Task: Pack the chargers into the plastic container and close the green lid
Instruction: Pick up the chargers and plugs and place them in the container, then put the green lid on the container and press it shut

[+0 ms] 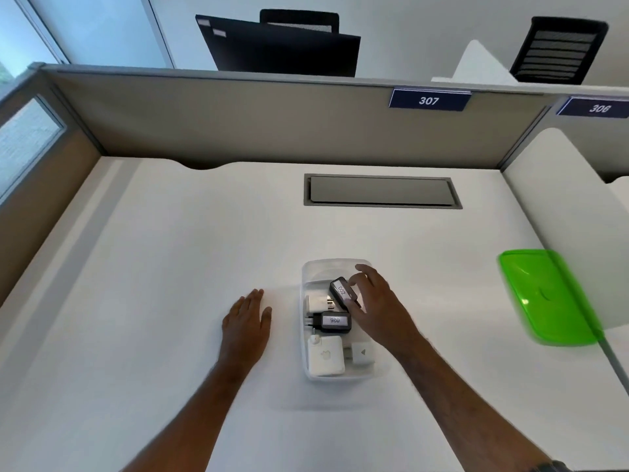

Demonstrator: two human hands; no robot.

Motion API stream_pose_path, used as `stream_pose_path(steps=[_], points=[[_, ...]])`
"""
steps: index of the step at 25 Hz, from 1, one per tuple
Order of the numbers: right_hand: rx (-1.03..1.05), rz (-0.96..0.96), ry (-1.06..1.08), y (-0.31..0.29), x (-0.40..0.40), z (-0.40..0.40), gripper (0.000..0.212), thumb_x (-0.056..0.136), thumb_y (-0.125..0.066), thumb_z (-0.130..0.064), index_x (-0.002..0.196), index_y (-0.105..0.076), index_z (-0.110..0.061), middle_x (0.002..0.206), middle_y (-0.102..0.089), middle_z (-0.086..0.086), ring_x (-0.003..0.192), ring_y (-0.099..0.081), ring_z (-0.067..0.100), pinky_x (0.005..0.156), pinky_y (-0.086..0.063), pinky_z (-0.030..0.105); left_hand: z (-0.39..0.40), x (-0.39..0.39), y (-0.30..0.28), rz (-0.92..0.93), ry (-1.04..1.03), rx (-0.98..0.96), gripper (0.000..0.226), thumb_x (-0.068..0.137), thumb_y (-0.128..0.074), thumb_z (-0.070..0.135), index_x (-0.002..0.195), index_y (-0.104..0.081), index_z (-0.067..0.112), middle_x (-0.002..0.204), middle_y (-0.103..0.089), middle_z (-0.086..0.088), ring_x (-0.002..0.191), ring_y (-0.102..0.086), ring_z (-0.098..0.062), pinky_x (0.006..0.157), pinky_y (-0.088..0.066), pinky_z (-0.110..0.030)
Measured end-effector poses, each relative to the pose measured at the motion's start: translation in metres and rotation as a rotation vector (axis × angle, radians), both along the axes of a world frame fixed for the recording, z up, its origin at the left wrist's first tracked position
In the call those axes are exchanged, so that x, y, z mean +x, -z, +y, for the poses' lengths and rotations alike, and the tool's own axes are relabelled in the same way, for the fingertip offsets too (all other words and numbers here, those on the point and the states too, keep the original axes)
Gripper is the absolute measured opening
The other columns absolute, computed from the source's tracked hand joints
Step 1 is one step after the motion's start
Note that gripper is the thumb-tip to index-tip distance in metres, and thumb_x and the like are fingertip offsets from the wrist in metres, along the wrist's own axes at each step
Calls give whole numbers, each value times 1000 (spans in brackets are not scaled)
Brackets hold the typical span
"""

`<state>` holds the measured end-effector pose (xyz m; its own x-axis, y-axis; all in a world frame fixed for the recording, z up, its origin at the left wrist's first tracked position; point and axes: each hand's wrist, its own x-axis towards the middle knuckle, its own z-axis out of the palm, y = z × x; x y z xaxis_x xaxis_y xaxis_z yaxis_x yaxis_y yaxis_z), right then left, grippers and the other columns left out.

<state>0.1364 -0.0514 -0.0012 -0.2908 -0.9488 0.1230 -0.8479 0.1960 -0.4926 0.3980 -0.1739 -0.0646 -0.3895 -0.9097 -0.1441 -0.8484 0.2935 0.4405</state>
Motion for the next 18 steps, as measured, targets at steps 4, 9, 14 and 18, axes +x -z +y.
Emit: stream_pose_path(steps=[4,9,14,18], points=[[-69,-26,52,3,-23,27,36,99,-55,-45,129,-51,-26,153,-36,-9,143,-34,4,109,-28,10,-2,-24,-31,205,-32,-143,48,104,-43,33,147,-52,13,150,-57,-8,141,-49,-31,118,-40,-50],[21,-26,149,8,-68,58,49,102,-48,-46,144,-46,-20,160,-31,-3,150,-28,15,117,-35,33,5,-76,-62,192,52,-269,59,100,-37,45,148,-50,13,152,-54,-9,143,-47,-33,119,-37,-48],[155,-3,244,18,-117,90,62,103,-47,-46,155,-35,-16,166,-23,4,156,-16,21,125,-21,39,30,-136,-66,118,193,-259,62,100,-36,49,154,-41,19,162,-41,-2,153,-32,-27,124,-27,-46],[216,-13,321,29,-163,123,64,103,-46,-47,157,-30,-16,167,-21,6,156,-13,23,127,-14,38,57,-193,-64,58,311,-230,59,102,-49,41,157,-37,21,165,-35,-1,156,-25,-28,127,-22,-48]])
